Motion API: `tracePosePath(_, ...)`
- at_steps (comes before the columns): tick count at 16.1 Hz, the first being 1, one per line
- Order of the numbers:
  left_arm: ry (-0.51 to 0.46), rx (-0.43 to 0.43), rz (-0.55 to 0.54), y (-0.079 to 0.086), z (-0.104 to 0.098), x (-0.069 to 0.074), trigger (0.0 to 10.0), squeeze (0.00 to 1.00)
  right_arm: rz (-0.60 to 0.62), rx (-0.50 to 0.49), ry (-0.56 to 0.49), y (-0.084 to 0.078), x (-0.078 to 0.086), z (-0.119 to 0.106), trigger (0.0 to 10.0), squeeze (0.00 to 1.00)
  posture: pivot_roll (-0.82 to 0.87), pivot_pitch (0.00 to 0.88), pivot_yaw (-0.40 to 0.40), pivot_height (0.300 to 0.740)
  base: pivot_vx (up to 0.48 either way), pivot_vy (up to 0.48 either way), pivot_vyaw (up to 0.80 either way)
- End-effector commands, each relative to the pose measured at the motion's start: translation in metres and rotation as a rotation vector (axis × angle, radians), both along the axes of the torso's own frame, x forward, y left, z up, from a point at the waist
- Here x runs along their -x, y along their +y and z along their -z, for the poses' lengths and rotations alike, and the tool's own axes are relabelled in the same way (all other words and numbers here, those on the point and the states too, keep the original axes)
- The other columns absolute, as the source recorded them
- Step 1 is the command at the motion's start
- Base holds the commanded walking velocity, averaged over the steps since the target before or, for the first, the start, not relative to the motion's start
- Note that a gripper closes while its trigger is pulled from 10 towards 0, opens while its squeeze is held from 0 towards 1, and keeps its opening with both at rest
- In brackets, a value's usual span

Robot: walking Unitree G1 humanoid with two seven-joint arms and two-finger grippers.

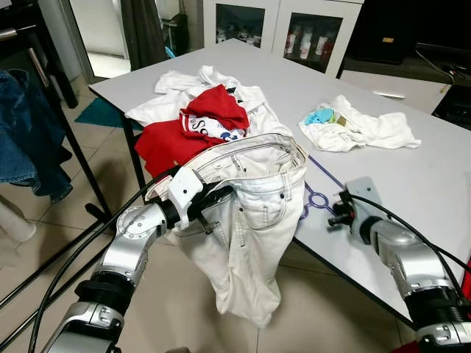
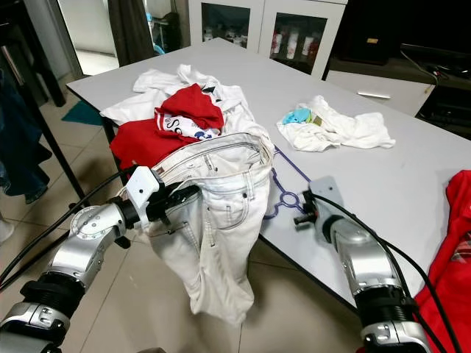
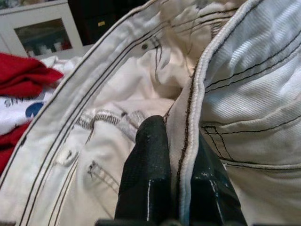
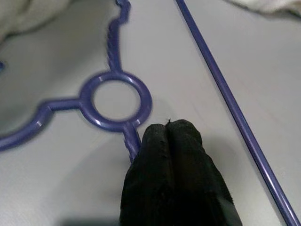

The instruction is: Hang hanger

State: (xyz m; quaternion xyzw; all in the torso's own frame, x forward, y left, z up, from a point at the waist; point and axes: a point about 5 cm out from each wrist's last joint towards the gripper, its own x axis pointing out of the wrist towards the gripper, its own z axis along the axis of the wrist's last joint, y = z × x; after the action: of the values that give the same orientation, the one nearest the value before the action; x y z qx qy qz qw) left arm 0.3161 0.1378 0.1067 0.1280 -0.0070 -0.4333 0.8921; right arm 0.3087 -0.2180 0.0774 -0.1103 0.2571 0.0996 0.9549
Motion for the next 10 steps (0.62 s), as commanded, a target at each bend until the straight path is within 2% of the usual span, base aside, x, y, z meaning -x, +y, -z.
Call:
tracePosePath(1,-0.059,0.005,-0.008,0.001,-0.014,-0.007,0.0,0.0,-0.009,0.001,0.008,0.001,-0.001,0.001,10.0,0.0,0.0,0.0,-0.057,0.74,0.0,0.0,0.0)
tracePosePath(3,-0.072,0.001,-0.011,0.002,-0.016,-0.01,0.0,0.0,-0.036,-0.001,0.048,0.002,0.005,0.008,10.0,0.0,-0.01,0.0,-0.055,0.74,0.0,0.0,0.0)
tracePosePath(5,-0.083,-0.013,-0.008,0.003,-0.017,-0.01,0.0,0.0,-0.061,-0.001,0.09,-0.003,0.013,0.014,10.0,0.0,-0.01,0.0,-0.053,0.74,0.0,0.0,0.0)
tracePosePath(10,-0.132,-0.029,-0.04,0.015,-0.033,-0.022,0.0,0.0,-0.066,0.005,0.125,-0.019,0.027,0.018,10.0,0.0,-0.02,0.0,-0.043,0.74,0.0,0.0,0.0)
